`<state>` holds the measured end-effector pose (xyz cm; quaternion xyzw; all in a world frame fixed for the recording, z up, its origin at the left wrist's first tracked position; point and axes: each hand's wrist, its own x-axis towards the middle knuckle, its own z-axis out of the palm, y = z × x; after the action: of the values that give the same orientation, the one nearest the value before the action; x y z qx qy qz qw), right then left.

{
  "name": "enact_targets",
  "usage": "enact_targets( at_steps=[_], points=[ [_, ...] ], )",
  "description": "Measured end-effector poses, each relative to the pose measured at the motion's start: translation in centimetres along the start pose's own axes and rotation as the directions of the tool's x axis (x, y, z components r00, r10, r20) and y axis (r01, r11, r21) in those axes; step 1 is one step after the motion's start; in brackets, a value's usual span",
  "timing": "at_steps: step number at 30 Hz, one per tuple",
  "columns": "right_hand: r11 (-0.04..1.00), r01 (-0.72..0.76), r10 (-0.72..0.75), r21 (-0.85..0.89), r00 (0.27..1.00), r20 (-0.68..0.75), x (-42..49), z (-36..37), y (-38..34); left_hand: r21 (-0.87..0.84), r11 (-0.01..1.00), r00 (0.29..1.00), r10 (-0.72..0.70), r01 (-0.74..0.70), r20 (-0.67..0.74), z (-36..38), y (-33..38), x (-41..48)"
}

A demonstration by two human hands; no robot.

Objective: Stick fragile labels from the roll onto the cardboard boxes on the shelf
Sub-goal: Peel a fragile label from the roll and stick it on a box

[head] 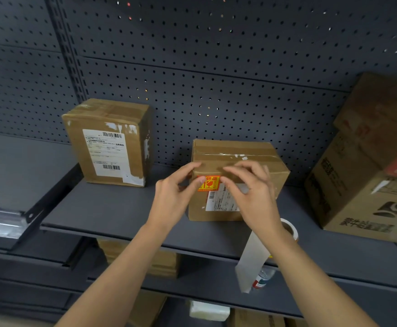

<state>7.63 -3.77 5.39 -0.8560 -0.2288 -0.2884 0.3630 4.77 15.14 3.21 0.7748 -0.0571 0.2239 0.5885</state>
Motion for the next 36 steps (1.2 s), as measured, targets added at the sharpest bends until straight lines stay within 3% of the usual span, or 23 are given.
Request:
enact_targets(
  at_steps=[3, 10, 14, 31, 36],
  points=[
    [0.988, 0.060, -0.057, -0.142, 0.998, 0.026, 0.6, 0.9, 0.2, 0.022, 1.000, 0.999, 0.022, -0.021, -0.036, 0.2, 0.0, 0.3],
    [0.987, 0.040, -0.044, -0.157, 0.999, -0.023, 0.7, 1.8, 0.4, 0.006, 1.000, 0.998, 0.029, -0.029, -0.049, 0.4, -0.5, 0.2],
    [0.985, 0.076, -0.075, -0.155, 0.997, 0.011, 0.7, 1.7, 1.0, 0.006, 1.000, 1.000, 0.025, -0.025, 0.017, 0.0, -0.6, 0.0],
    [0.950, 0.086, -0.083, -0.300, 0.996, 0.025, 0.0, 2.3, 0.8, 0.093, 0.994, 0.998, 0.056, -0.058, 0.025, 0.1, -1.1, -0.3],
    [0.961, 0.100, -0.092, -0.260, 0.995, 0.044, 0.1, 1.8, 0.9, 0.066, 0.996, 0.998, 0.063, -0.064, 0.028, 0.0, -0.9, -0.3]
  ],
)
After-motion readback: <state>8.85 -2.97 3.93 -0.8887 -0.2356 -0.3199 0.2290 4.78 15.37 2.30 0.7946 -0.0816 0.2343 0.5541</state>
